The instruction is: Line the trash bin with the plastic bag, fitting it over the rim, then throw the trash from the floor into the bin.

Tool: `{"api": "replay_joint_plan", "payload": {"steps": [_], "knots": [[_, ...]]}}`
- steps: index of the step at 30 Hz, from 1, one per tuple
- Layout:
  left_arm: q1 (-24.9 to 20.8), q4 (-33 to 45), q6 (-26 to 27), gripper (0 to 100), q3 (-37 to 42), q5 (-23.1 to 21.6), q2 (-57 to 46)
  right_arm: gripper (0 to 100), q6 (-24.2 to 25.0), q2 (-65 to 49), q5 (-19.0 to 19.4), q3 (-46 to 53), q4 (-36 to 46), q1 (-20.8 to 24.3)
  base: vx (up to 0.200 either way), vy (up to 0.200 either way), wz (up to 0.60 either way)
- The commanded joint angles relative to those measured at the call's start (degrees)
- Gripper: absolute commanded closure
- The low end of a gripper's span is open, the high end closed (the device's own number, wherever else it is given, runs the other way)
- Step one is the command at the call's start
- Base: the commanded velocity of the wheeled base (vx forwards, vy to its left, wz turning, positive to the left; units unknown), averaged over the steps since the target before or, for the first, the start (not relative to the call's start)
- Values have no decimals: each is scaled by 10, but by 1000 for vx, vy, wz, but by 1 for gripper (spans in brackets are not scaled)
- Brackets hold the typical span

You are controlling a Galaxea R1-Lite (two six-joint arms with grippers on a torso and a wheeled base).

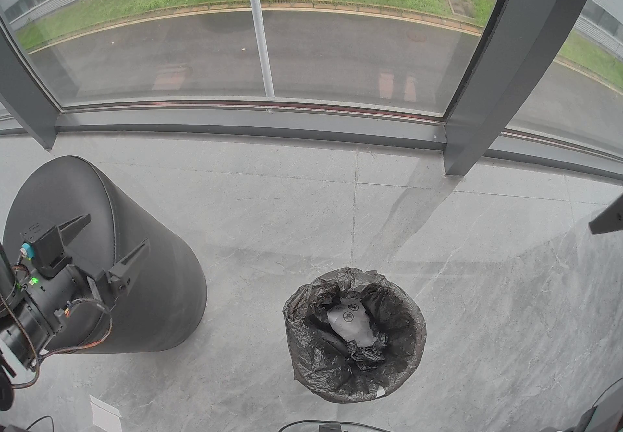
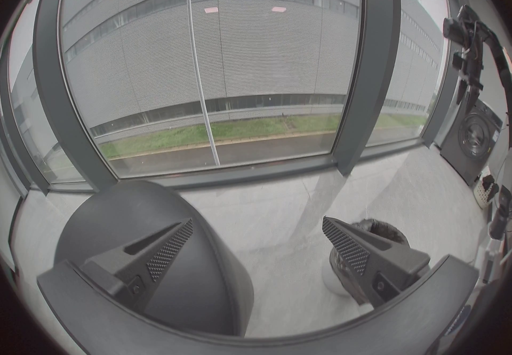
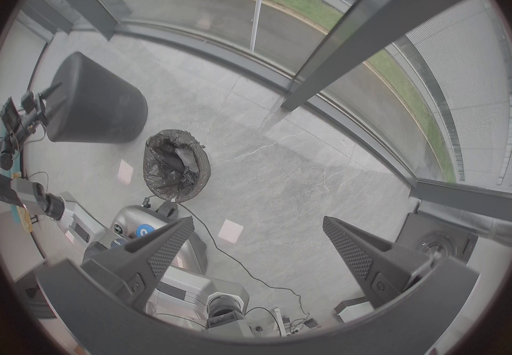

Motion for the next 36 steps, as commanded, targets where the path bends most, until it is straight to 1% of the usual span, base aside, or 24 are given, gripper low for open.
{"api": "replay_joint_plan", "payload": {"steps": [1,3,4,5,7,9,10,12,15,16,17,19,21,22,23,24,25,26,27,29,31,32,33,36], "knots": [[38,643,10,0,-196,3,-385,0,7,-343,9,188,6,-46,0,0,0],[47,716,-12,0,-214,7,-432,0,2,-405,9,227,0,-89,0,0,0],[54,734,-18,0,-215,8,-448,0,2,-425,7,242,-4,-102,0,0,0],[78,768,-25,0,-215,8,-481,0,2,-472,6,275,-23,-130,0,0,0],[131,813,-26,0,-210,8,-526,0,-3,-551,10,325,-72,-169,0,0,0],[193,850,-24,0,-201,7,-573,0,-25,-632,20,379,-135,-213,0,0,0],[219,859,-23,0,-198,2,-595,0,-37,-668,29,405,-165,-230,0,0,0],[254,862,-19,0,-189,-6,-624,0,-58,-721,40,451,-201,-254,0,0,0],[256,868,-29,0,-184,-10,-624,0,-79,-771,53,512,-211,-277,0,0,0],[256,868,-29,0,-184,-10,-624,0,-79,-771,53,512,-211,-277,0,0,0],[256,866,-53,0,-169,-11,-624,0,-85,-796,83,541,-205,-285,0,0,0],[255,856,-72,0,-141,-11,-624,0,-67,-796,119,561,-211,-289,0,0,0],[256,805,-93,0,-97,-9,-624,0,-41,-796,155,578,-219,-290,0,0,0],[256,764,-110,0,-74,-8,-624,0,-33,-795,163,590,-234,-288,0,0,0],[256,748,-115,0,-64,-8,-624,0,-31,-795,165,595,-240,-286,0,0,0],[255,651,-129,0,-4,-3,-624,0,-28,-794,165,635,-289,-274,0,0,0],[256,594,-126,0,34,1,-624,0,-27,-794,165,655,-313,-264,0,0,0],[256,579,-123,0,45,2,-624,0,-27,-794,165,660,-317,-261,0,0,0],[255,505,-105,0,96,9,-624,0,-28,-794,165,686,-341,-258,0,0,0],[255,432,-82,0,155,7,-624,0,-32,-794,165,721,-373,-258,0,0,0],[255,399,-66,0,177,6,-624,0,-32,-794,164,758,-431,-258,0,0,0],[255,400,-63,0,177,3,-624,0,-32,-794,165,784,-472,-258,0,0,0],[254,402,-64,0,177,3,-624,0,-33,-794,164,796,-490,-258,0,0,0],[254,403,-66,0,177,-15,-624,0,-55,-794,164,910,-651,-258,0,0,0]]}}
